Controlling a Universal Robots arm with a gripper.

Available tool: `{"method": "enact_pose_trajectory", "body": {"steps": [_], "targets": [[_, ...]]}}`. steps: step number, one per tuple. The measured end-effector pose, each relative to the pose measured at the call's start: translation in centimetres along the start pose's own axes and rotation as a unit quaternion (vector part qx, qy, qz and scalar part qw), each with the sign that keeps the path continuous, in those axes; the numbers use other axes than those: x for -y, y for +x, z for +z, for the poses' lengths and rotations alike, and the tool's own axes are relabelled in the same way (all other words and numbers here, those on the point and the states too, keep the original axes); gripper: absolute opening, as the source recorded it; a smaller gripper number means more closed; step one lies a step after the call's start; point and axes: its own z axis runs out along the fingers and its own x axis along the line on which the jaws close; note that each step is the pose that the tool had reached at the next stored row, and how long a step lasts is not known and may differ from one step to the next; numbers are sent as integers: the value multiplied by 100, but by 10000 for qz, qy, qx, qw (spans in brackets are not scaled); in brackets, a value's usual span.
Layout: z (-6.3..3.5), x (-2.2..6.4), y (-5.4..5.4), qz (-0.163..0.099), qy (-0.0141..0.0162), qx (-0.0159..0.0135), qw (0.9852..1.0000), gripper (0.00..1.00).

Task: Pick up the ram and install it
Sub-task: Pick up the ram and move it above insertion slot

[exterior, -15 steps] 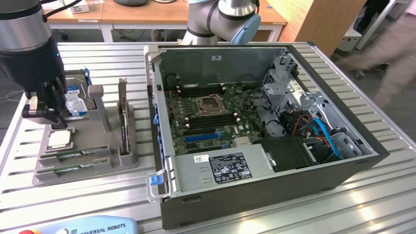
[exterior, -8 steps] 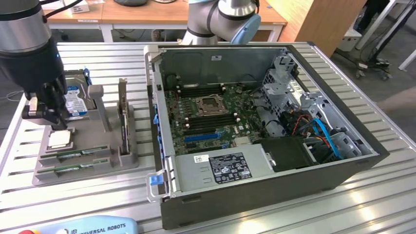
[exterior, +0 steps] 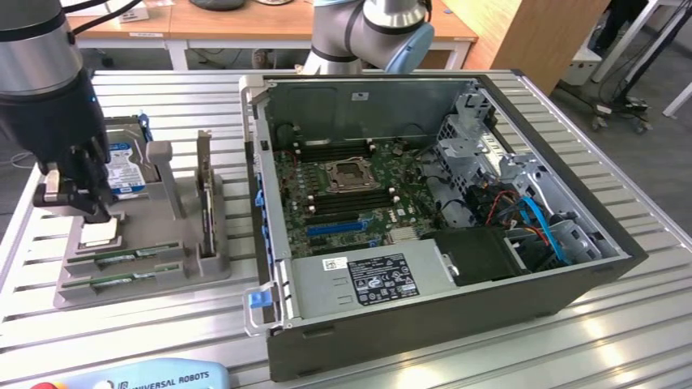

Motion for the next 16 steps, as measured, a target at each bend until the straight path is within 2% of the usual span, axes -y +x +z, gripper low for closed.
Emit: {"method": "enact_pose_trajectory", "body": {"steps": [16], "targets": [[0,9,196,-25,0,-1,10000,36]]}}
